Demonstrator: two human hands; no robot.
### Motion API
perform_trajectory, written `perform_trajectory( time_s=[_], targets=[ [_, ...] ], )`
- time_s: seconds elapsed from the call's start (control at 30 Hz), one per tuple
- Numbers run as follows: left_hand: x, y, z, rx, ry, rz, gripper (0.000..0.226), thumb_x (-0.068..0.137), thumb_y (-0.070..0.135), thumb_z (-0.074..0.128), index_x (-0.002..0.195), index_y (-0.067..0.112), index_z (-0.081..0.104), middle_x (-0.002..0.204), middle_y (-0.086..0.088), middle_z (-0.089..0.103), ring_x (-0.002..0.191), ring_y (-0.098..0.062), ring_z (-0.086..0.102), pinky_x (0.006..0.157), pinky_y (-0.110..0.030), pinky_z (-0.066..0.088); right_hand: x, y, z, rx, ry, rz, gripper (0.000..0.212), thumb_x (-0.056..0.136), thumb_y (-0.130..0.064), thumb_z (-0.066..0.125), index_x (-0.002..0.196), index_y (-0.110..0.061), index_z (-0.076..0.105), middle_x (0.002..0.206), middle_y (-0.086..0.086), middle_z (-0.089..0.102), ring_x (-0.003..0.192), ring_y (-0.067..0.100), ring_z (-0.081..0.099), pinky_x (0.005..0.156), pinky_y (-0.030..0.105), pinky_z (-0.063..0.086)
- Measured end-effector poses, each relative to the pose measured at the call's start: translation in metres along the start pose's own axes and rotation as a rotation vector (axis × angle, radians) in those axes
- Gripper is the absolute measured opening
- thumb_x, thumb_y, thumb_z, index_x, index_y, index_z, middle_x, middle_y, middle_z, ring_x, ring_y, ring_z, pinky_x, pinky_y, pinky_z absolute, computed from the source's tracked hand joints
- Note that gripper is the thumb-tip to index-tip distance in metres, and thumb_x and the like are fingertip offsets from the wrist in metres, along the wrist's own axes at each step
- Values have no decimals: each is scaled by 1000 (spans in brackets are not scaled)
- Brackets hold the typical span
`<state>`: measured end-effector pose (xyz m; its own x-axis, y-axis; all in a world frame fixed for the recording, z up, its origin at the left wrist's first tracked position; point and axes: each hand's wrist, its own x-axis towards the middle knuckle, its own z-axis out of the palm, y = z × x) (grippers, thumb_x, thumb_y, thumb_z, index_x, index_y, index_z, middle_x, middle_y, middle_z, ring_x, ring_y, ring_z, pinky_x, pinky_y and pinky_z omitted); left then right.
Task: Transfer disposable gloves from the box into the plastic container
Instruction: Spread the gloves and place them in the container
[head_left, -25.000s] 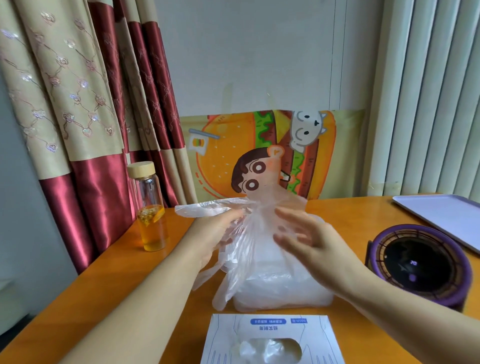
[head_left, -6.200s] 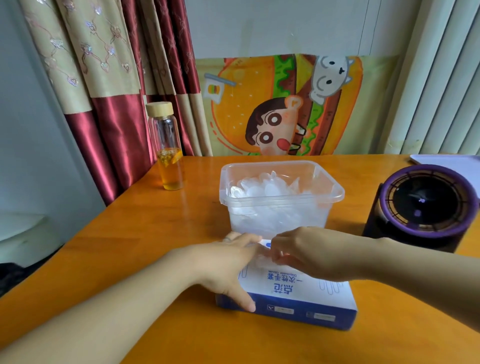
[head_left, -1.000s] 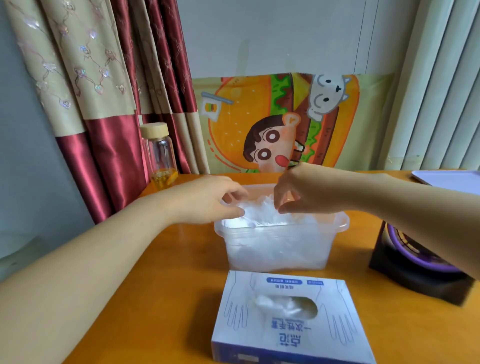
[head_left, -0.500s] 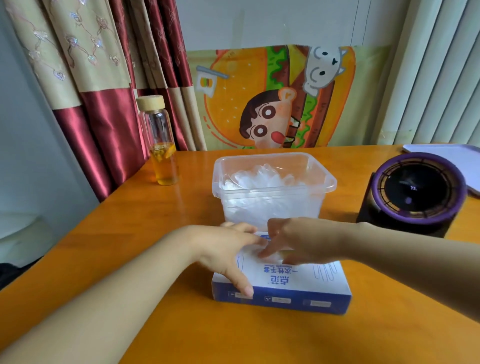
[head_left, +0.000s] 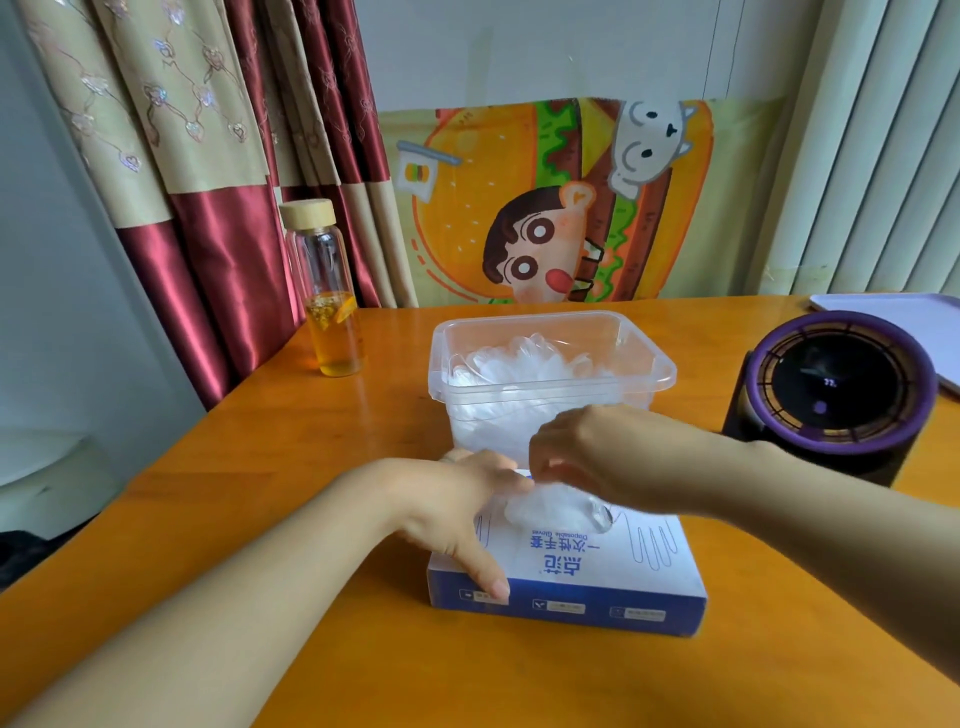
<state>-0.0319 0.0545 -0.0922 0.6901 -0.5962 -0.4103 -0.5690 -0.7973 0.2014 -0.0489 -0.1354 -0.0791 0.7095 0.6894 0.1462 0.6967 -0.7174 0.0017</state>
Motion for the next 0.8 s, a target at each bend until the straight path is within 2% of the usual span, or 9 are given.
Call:
perform_trajectory(
  time_s=[0.13,0.27,0.37,0.43,0.5,0.57,0.63,0.7,0.8],
  targets=[
    [-1,1,0,-17,24,49,88,71,51,78,142,32,29,141,6,34,131,-17,29,103,-30,34,4,16,-27,129,310,179,14,95,-13,51,101,-13,64,90,4,68,82,23,64,74,34,49],
    [-3,-2,-2,-103,30,110,84,74,45,79,142,36,29,141,13,36,125,-7,33,102,-20,31,3,20,-59,319,566,290,11,95,-12,53,95,-15,63,88,-7,64,82,8,62,70,10,45],
    [-14,-5,-11,-386,75,185,66,81,39,74,134,47,35,136,25,45,120,5,47,102,-15,38,-3,23,-69,462,552,388,12,95,-17,53,86,-22,59,78,-13,61,65,-9,56,59,2,40],
    [-21,-10,-16,-572,205,209,65,78,49,70,132,51,34,136,28,44,122,6,46,102,-20,41,-6,23,-67,719,513,489,13,94,-15,55,85,-17,63,71,-7,63,56,-7,56,55,4,43],
    [-28,-10,-23,-704,385,160,89,60,70,69,134,56,22,137,29,39,125,5,43,98,-17,41,-6,25,-61,1123,434,626,14,94,-7,54,87,-10,66,72,2,70,68,8,65,67,18,56],
    [-29,-6,-29,-779,536,183,119,42,85,65,144,53,12,136,31,37,121,14,40,87,-8,41,-5,27,-55,1371,317,667,15,94,-3,52,94,-3,67,80,9,72,76,20,65,80,34,56],
    [-29,0,-34,-807,629,240,128,34,90,62,146,50,13,134,35,35,119,20,34,85,-4,41,-3,26,-49,1456,247,643,16,94,-3,53,94,-2,69,84,11,68,73,19,61,77,34,53],
    [-31,10,-40,-814,699,268,122,33,95,56,141,54,20,131,39,35,120,22,33,90,-11,41,-1,25,-42,1482,222,611,21,94,-3,52,85,-7,70,77,9,64,66,16,57,67,29,49],
    [-43,22,-53,-829,846,280,114,40,98,47,141,51,28,131,38,39,109,31,37,78,-7,41,1,24,-36,1530,208,623,20,96,-4,50,90,-7,68,74,9,61,63,15,55,58,26,49]
  ],
)
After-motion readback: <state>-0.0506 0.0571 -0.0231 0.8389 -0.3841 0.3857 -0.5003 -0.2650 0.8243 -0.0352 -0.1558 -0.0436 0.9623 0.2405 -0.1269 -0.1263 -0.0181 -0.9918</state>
